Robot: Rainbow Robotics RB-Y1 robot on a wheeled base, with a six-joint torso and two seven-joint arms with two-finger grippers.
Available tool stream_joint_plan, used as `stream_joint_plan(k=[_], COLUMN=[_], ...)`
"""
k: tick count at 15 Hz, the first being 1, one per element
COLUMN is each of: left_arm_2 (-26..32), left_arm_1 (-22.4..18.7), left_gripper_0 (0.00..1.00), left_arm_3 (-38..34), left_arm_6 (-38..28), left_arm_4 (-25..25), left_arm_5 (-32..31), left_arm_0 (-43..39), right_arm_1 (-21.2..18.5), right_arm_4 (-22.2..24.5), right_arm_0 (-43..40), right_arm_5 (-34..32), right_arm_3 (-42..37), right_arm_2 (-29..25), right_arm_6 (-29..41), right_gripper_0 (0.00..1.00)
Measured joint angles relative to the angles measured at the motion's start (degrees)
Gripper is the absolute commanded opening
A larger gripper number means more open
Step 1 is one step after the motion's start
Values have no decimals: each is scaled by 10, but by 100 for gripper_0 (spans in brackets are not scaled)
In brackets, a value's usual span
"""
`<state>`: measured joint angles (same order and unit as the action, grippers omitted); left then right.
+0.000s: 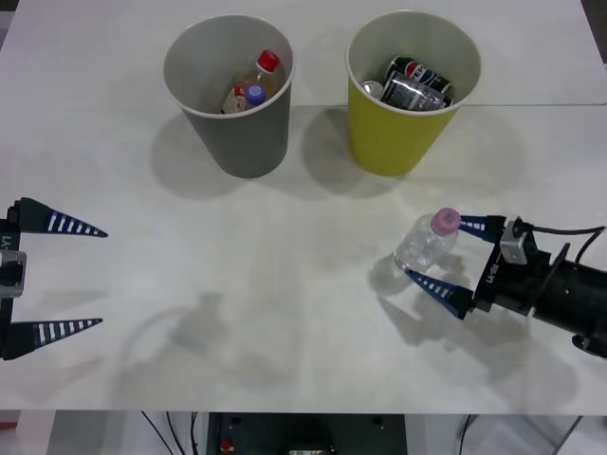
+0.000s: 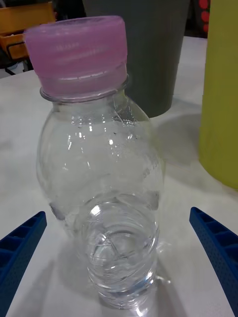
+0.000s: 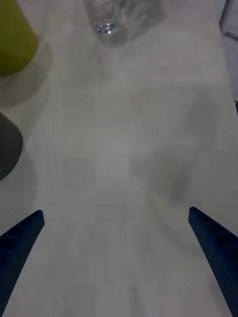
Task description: Put the can into the green bin and the plastic bottle into the gray bin
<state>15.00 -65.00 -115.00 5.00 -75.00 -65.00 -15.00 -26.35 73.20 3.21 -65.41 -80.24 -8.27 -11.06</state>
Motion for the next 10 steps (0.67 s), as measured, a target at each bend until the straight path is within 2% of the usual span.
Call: stream_joint_plan(k=[6, 7, 8, 9, 10], left_arm_2=[0, 0, 0, 0, 0], left_arm_1=[0, 0, 0, 0, 0], left_gripper_0=[100, 100, 100, 100, 100], left_arm_3=[0, 0, 0, 0, 0], left_arm_6=[0, 0, 0, 0, 0], left_arm_4=[0, 0, 0, 0, 0], left_arm_5=[0, 0, 0, 0, 0], left_arm_0=[0, 0, 0, 0, 0], right_arm_1=[11, 11, 11, 11, 11], right_arm_4=[8, 7, 7, 5, 4], right_arm_0=[15, 16, 16, 16, 16], right_arm_5=[18, 18, 19, 19, 18], right_arm_3=[0, 0, 0, 0, 0], right_arm_2=[30, 32, 34, 35, 36], right_arm_6=[-3, -5, -7, -10, -11], right_gripper_0=[99, 42, 5, 0, 0])
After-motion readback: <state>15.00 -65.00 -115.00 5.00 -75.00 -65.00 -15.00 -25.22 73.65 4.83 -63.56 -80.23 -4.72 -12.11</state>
